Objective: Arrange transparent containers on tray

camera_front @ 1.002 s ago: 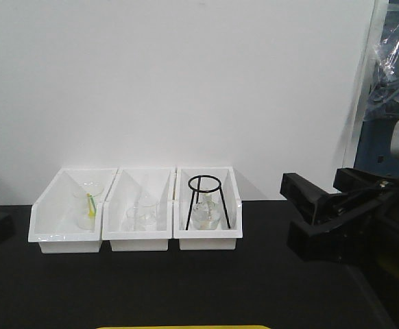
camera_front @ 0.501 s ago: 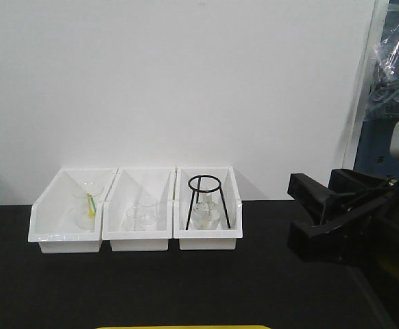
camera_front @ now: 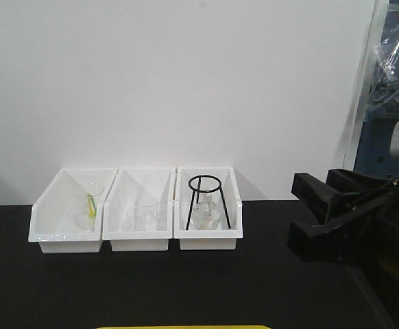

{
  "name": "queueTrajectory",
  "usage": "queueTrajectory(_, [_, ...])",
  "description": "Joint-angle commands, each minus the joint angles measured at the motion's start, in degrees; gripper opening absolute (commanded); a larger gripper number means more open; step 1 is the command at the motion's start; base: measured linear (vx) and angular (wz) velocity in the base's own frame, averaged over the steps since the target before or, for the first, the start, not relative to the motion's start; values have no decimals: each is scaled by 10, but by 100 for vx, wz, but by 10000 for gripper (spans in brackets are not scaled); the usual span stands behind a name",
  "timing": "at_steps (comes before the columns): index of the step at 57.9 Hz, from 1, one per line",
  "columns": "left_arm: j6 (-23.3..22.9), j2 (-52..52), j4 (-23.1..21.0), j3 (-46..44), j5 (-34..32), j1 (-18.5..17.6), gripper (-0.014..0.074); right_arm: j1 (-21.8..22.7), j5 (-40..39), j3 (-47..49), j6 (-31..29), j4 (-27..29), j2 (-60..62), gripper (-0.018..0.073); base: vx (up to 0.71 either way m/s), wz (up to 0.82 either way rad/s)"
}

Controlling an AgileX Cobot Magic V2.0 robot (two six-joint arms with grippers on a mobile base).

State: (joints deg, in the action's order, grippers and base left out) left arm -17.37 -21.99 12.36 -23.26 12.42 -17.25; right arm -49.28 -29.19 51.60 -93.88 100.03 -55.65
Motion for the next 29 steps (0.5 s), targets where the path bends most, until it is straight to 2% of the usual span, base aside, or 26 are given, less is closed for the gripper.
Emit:
queueTrajectory(1, [12, 45, -12, 58, -70, 34, -9, 2, 11, 15, -6, 2, 8, 302, 0, 0])
queueTrajectory(10, [170, 145, -132, 192, -180, 97, -8, 2, 11, 15, -6, 2, 8, 302, 0, 0])
queueTrajectory(15, [232, 187, -132, 261, -241, 115, -8, 2, 11, 15, -6, 2, 8, 302, 0, 0])
queueTrajectory(17, [237, 201, -120, 276, -243, 119, -8, 2, 11, 15, -6, 2, 8, 302, 0, 0])
queueTrajectory(22, [230, 221, -82, 266, -169, 121, -8, 2, 11, 15, -6, 2, 8, 302, 0, 0])
queueTrajectory(29, [229, 235, -73, 268, -144, 127, -8, 2, 11, 15, -6, 2, 8, 302, 0, 0])
